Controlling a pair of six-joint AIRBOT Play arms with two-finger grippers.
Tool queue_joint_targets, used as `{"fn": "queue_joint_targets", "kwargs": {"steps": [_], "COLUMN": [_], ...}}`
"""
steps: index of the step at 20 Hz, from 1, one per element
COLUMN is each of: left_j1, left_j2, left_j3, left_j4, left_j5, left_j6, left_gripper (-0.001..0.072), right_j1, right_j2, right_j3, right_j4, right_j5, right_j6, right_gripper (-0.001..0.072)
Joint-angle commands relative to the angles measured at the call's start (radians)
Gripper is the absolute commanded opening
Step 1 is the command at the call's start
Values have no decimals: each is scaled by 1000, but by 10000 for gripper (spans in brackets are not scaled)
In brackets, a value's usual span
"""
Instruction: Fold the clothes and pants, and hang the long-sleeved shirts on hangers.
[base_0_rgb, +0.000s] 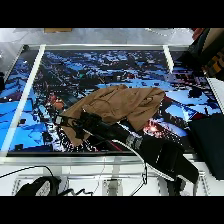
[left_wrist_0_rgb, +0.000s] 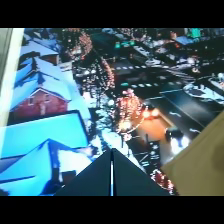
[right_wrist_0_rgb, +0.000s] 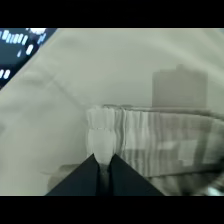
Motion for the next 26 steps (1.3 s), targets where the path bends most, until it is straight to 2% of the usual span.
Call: {"fn": "queue_joint_targets", "kwargs": {"steps": [1, 6, 12, 17, 20, 22, 26], "left_j1": [1, 1, 1, 2, 2, 2, 2], "left_j2": [0, -2, -23, -23, -23, -23, -23], "left_j3": [0, 0, -88, -428, -646, -760, -927], "left_j4": [-65, -87, -96, -299, -462, -513, -585], "left_j5": [1, 4, 10, 53, 70, 67, -18], "left_j6": [1, 0, 9, 49, 100, 102, 102], "left_gripper": [15, 15, 15, 14, 14, 14, 15], "right_j1": [-27, -208, -562, -868, -1015, -1105, -1249], "right_j2": [0, 7, 147, 225, 260, 274, 298], "right_j3": [111, 329, 348, 344, 314, 313, 313], "right_j4": [-24, -75, -70, -47, -32, -31, -11], "right_j5": [113, 418, 696, 834, 875, 890, 917], "right_j6": [2, 221, 315, 352, 349, 349, 349], "right_gripper": [29, 28, 28, 28, 28, 28, 28]}}
